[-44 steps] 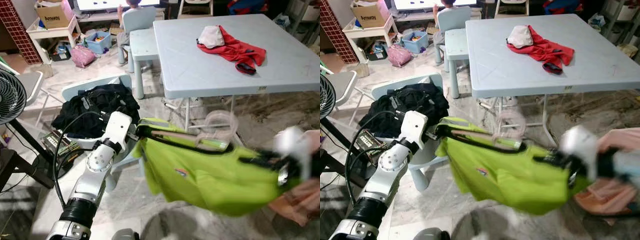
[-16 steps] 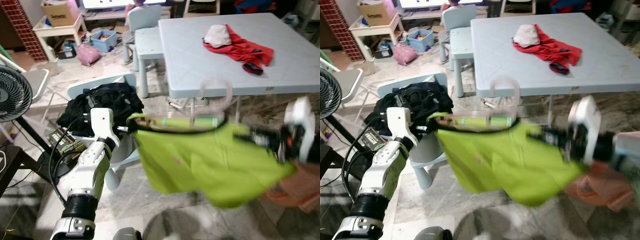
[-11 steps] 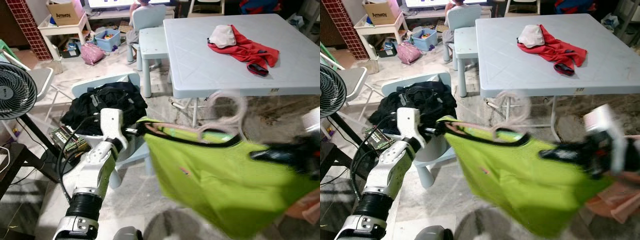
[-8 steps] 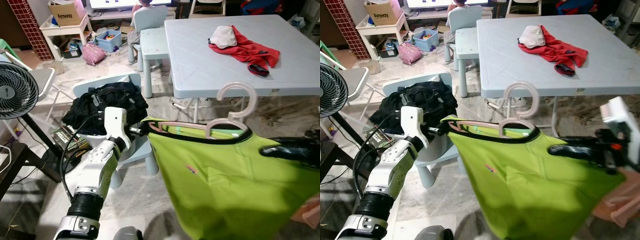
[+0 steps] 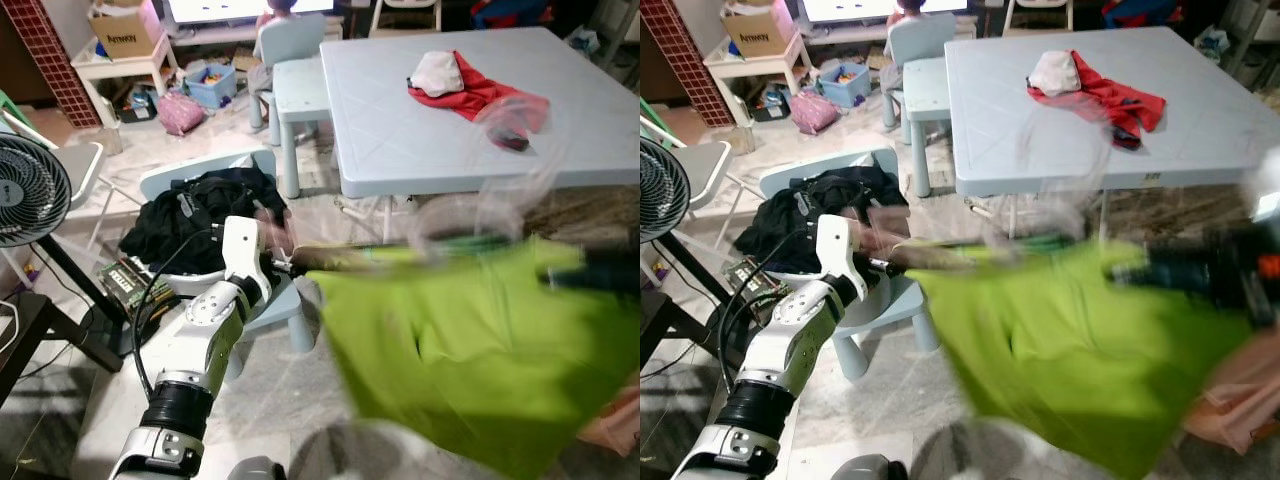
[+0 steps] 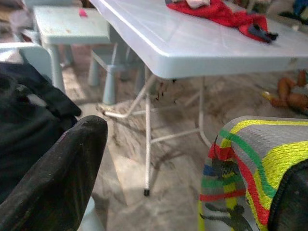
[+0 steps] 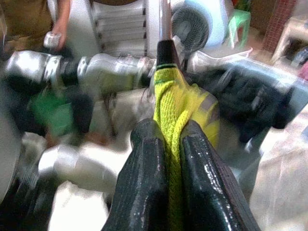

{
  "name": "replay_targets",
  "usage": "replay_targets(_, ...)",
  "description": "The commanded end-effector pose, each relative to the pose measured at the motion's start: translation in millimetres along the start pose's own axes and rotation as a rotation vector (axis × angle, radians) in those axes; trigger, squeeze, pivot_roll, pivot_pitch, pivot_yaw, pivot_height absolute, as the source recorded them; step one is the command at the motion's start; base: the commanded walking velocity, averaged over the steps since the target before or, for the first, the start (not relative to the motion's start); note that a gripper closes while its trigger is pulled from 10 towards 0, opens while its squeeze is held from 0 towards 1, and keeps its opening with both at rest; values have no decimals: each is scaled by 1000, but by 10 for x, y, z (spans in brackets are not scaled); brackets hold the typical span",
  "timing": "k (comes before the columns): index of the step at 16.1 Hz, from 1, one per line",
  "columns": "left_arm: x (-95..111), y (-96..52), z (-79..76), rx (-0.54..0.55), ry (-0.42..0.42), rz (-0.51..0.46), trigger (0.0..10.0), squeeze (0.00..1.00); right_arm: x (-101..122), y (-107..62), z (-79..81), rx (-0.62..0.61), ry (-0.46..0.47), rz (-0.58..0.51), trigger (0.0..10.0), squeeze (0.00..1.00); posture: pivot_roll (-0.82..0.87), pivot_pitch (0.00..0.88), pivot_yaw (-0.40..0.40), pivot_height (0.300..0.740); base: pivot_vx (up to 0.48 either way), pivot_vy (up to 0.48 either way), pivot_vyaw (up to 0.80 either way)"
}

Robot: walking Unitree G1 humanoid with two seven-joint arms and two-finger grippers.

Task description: Hang hanger

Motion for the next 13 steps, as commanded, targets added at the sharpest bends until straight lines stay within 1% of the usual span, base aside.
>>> replay_targets(1, -202, -162, 334, 164, -27, 67, 10000, 0, 234, -84, -84, -83, -39, -160, 10000, 0, -100, 12, 52, 740, 0, 0, 0)
replay_targets(2, -285, -167, 270, 154, -29, 91, 10000, 0, 270, -66, -133, -120, -25, -234, 10000, 0, -97, 12, 51, 740, 0, 0, 0)
replay_targets(3, -324, -180, 222, 140, -26, 98, 10000, 0, 252, -38, -162, -139, -15, -263, 10000, 0, -93, 16, 52, 740, 0, 0, 0)
replay_targets(5, -337, -181, 159, 106, 14, 104, 10000, 0, 190, 79, -254, -208, -2, -274, 10000, 0, -90, 17, 51, 740, 0, 0, 0)
replay_targets(6, -328, -163, 59, 43, 65, 107, 10000, 0, 89, 261, -437, -340, 17, -259, 10000, 0, -91, 16, 52, 740, 0, 0, 0)
replay_targets(7, -338, -150, -31, -2, 119, 118, 10000, 345, -94, 428, -540, -429, -14, -165, 10000, 0, -91, 16, 52, 740, 0, 0, 0)
replay_targets(8, -355, -134, -117, -53, 167, 127, 10000, 537, -274, 587, -547, -429, -17, -95, 10000, 0, -91, 14, 58, 740, 0, 0, 0)
replay_targets(9, -384, -131, -219, -124, 236, 142, 10000, 847, -564, 821, -499, -399, -78, 39, 10000, 0, -87, 11, 62, 740, 0, 0, 0)
replay_targets(10, -391, -153, -303, -197, 224, 144, 10000, 1000, -678, 923, -485, -394, -84, 75, 10000, 0, -80, 8, 64, 740, 0, 0, 0)
replay_targets(11, -396, -156, -311, -207, 260, 148, 10000, 1000, -748, 966, -494, -403, -85, 93, 10000, 0, -74, 7, 62, 740, 0, 0, 0)
replay_targets(12, -427, -191, -326, -244, 357, 170, 10000, 1000, -917, 1071, -530, -432, -98, 141, 10000, 0, -74, 7, 62, 740, 0, 0, 0)
replay_targets(13, -448, -217, -341, -278, 397, 181, 10000, 1000, -1025, 1093, -580, -462, -121, 184, 10000, 0, -62, 2, 58, 740, 0, 0, 0)
Point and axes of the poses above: a point about 5 cm out from each wrist's last joint towards the gripper, its own y axis pointing out of the wrist towards the gripper, its own x axis along the axis of the wrist's last joint, z = x × y, the point moved 3 cm from there along y, pointing out of the wrist towards the gripper, and after that the axes turned 13 degrees about -y, right-handed, at the moved point
